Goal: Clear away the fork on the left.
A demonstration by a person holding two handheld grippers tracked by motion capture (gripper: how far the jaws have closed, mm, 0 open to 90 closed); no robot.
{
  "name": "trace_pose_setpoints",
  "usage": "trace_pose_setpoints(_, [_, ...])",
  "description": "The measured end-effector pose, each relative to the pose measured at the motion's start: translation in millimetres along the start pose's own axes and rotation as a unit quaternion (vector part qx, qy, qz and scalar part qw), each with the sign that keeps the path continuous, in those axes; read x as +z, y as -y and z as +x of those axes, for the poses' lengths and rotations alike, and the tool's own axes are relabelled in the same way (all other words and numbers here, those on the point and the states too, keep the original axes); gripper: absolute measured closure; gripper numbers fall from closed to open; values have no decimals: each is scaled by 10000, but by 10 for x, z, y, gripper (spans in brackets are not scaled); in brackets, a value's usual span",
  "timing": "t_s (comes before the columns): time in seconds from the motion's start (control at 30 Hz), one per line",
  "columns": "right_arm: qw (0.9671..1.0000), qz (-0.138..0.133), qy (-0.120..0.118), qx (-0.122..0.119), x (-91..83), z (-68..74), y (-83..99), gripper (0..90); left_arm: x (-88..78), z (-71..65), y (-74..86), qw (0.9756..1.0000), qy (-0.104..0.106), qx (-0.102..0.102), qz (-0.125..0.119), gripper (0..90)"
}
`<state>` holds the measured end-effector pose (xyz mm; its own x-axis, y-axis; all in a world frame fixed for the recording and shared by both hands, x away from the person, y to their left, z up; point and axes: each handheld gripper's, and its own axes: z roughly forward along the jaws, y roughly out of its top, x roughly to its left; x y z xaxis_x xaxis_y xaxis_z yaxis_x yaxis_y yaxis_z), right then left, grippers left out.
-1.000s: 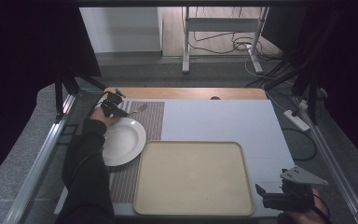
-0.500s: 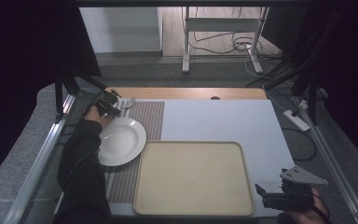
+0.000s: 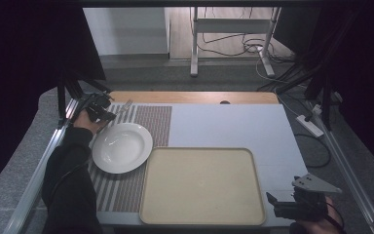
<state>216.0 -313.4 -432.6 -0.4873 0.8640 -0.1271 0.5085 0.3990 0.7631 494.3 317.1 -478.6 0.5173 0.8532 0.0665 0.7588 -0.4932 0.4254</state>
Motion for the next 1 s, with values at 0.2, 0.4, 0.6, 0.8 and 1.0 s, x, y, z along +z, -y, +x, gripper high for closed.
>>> trace_pose_setpoints(0.2, [10000, 4, 0, -11, 0, 1, -1, 1, -95, -111, 132, 9996, 271, 35, -86, 848])
trace_pose_setpoints(0.4, [10000, 1, 5, -34, 1, 7, -2, 1, -153, -311, 213, 9981, 602, 82, -130, 848])
trace_pose_setpoints(0.6, [10000, -5, 10, -36, 0, 7, 0, 1, -247, -555, 255, 9963, 818, 178, -197, 847])
trace_pose_setpoints(0.8, [10000, -13, 17, -33, -5, 7, 1, 1, -326, -851, 348, 9939, 1010, 371, -235, 847])
trace_pose_setpoints(1.0, [10000, -70, 29, -20, -18, 7, 6, 0, -405, -1111, 460, 9919, 1146, 489, -247, 847])
